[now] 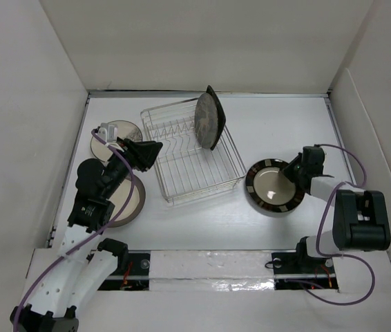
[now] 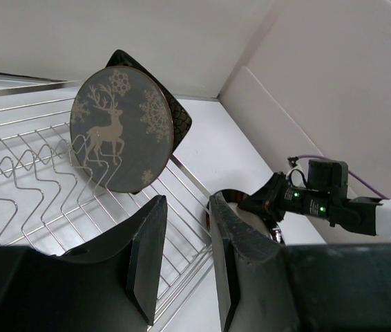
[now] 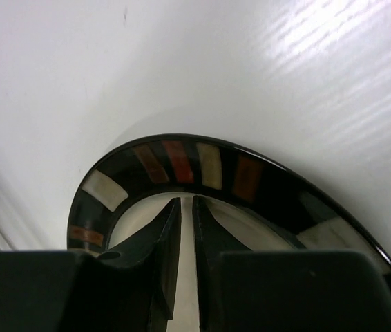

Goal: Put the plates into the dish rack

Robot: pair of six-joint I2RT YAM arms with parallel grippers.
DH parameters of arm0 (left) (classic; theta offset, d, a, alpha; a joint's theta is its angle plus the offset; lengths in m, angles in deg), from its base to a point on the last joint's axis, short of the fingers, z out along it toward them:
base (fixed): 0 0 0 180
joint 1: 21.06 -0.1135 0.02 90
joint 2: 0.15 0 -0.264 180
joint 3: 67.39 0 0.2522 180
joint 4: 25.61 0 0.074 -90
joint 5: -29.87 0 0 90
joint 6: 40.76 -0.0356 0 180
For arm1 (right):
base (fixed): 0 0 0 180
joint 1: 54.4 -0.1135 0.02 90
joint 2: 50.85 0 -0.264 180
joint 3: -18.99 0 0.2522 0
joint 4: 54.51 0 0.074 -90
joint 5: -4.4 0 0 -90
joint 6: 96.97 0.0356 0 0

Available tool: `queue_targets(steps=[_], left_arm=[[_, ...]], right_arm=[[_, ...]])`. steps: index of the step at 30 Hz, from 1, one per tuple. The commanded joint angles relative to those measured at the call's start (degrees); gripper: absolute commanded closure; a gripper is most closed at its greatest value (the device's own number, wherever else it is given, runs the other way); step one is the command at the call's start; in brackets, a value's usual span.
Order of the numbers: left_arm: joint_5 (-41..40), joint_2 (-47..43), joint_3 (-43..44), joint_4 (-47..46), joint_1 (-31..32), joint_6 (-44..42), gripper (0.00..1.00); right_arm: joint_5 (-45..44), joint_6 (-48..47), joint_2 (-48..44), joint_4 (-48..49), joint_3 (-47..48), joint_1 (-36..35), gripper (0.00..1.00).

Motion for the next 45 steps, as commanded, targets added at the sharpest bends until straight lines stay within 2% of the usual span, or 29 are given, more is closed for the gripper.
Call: queue_targets(steps=[1, 8, 11, 12, 14, 16, 19, 20, 23, 25, 26, 27, 30, 36, 41, 42, 43, 44, 45], left_arm=[[0.0, 0.0, 0.7, -2.2, 0.4, -0.8, 0.72], [0.0, 0.7, 0.7, -2.0, 0.4, -1.0, 0.72], [-0.2, 0.9, 0.7, -2.0, 0.4, -1.0, 0.72], [-0.3, 1.1, 0.7, -2.0, 0.4, -1.0, 0.72], [-0.4, 1.2, 0.7, -1.9, 0.4, -1.1, 0.72], [-0.3, 1.2, 0.7, -1.9, 0.4, -1.1, 0.72], [-0.2, 1.2, 0.7, -1.8, 0.4, -1.1, 0.72], [-0.9, 1.3, 1.0, -1.5, 0.4, -1.7, 0.72], [-1.6, 1.4, 1.2, -0.9, 0.4, -1.9, 0.72], [-1.1, 1.6, 1.1, -1.4, 0.4, -1.6, 0.72], [-0.6, 1.7, 0.9, -1.5, 0.4, -1.5, 0.72], [-0.5, 1.7, 0.9, -1.7, 0.4, -1.2, 0.72], [-0.2, 1.7, 0.7, -2.0, 0.4, -0.9, 0.72], [0.0, 1.1, 0.5, -2.2, 0.4, -0.7, 0.72], [0.0, 0.8, 0.6, -2.2, 0.4, -0.8, 0.72], [0.0, 0.7, 0.7, -2.2, 0.4, -0.8, 0.72], [0.0, 0.8, 0.6, -2.2, 0.4, -0.8, 0.72], [0.0, 0.7, 0.7, -2.2, 0.4, -0.8, 0.72], [0.0, 0.6, 0.7, -2.2, 0.4, -0.8, 0.72]], right_arm=[[-6.4, 0.2, 4.1, 5.1, 2.9, 0.8, 0.81], [-7.9, 2.0, 10.7, 10.3, 11.9, 0.8, 0.8], [-3.2, 1.4, 14.9, 11.6, 18.3, 0.8, 0.81], [1.8, 1.0, 15.4, 13.5, 19.2, 1.3, 0.93], [4.1, 1.2, 15.0, 14.0, 20.0, 1.3, 0.96], [2.2, 1.2, 10.6, 14.0, 18.2, 0.8, 1.0], [-3.9, 2.7, -1.9, 16.6, 7.9, 1.7, 1.0], [-5.3, 4.0, -5.4, 16.9, 1.6, 1.7, 1.0], [-10.4, 7.3, -17.8, 11.2, -6.1, 4.9, 1.0], [-10.4, 8.0, -24.2, 5.2, -11.8, 7.7, 0.78], [-9.8, 7.8, -25.7, 3.5, -13.2, 9.1, 0.62], [-9.0, 7.5, -27.0, 0.8, -14.5, 11.5, 0.39], [-6.3, 6.3, -29.5, -4.1, -16.5, 13.7, 0.31], [-4.2, 7.1, -30.7, -5.4, -18.0, 16.1, 0.31], [3.9, 5.2, -22.2, 0.1, -17.7, 16.8, 0.35], [5.2, 5.2, -20.2, 2.4, -17.5, 16.8, 0.37], [7.9, 5.4, -16.0, 3.9, -17.8, 17.4, 0.47], [9.0, 5.1, -14.1, 4.9, -17.7, 19.1, 0.53], [9.9, 4.8, -12.7, 6.4, -17.1, 19.9, 0.54]])
